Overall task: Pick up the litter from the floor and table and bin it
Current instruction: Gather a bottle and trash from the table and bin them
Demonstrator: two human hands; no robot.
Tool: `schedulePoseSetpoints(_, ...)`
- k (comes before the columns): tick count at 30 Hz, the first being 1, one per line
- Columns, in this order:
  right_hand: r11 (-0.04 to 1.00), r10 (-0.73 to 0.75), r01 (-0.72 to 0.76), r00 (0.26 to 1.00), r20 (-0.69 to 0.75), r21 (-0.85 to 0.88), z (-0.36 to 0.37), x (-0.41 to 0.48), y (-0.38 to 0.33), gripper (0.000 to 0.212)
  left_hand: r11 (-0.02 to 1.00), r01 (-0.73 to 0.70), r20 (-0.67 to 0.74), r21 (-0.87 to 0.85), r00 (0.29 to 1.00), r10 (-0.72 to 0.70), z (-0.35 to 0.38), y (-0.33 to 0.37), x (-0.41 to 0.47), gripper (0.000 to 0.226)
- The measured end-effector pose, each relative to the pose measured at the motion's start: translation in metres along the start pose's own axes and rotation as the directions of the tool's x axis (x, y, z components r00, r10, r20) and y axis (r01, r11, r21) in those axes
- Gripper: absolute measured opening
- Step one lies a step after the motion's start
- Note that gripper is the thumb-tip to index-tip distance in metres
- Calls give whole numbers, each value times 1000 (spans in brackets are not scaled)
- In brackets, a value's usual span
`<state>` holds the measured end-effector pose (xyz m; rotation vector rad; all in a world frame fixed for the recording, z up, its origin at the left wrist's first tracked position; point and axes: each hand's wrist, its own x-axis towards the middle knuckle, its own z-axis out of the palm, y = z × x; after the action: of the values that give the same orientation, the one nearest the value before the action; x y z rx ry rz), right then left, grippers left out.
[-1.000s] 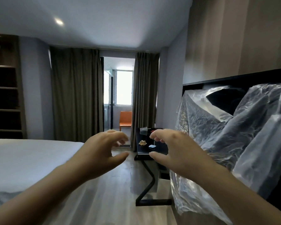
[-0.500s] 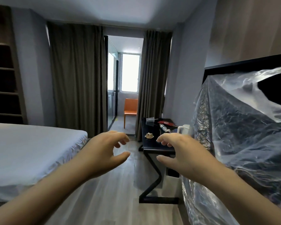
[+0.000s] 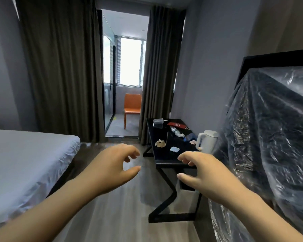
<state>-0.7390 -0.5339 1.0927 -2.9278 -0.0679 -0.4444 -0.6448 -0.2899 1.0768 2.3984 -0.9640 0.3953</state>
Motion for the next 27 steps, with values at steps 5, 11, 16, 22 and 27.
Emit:
schedulePoseSetpoints(5, 999, 50, -50, 998, 31, 9, 42, 70, 39, 43, 1000, 10, 49, 13, 999, -10, 38, -55, 65, 33)
schedulePoseSetpoints(11, 992, 100, -104, 993, 60, 74, 87, 164, 97, 46, 998, 43, 117, 35, 992, -47, 81, -111, 160, 32)
schedulePoseSetpoints(16, 982, 139, -151, 985, 105, 112, 120, 238, 141, 45, 997, 75, 145, 37, 986, -80, 117, -159, 229, 31)
schedulePoseSetpoints(22, 973, 188, -205, 969, 158, 103, 164, 325, 169, 43, 994, 113, 218, -1, 970, -110, 157, -230, 295, 31)
schedulePoseSetpoints(27, 948, 267, -294, 944, 195, 124, 212, 388, 184, 44, 996, 88, 285, -24, 955, -77, 188, -297, 351, 31)
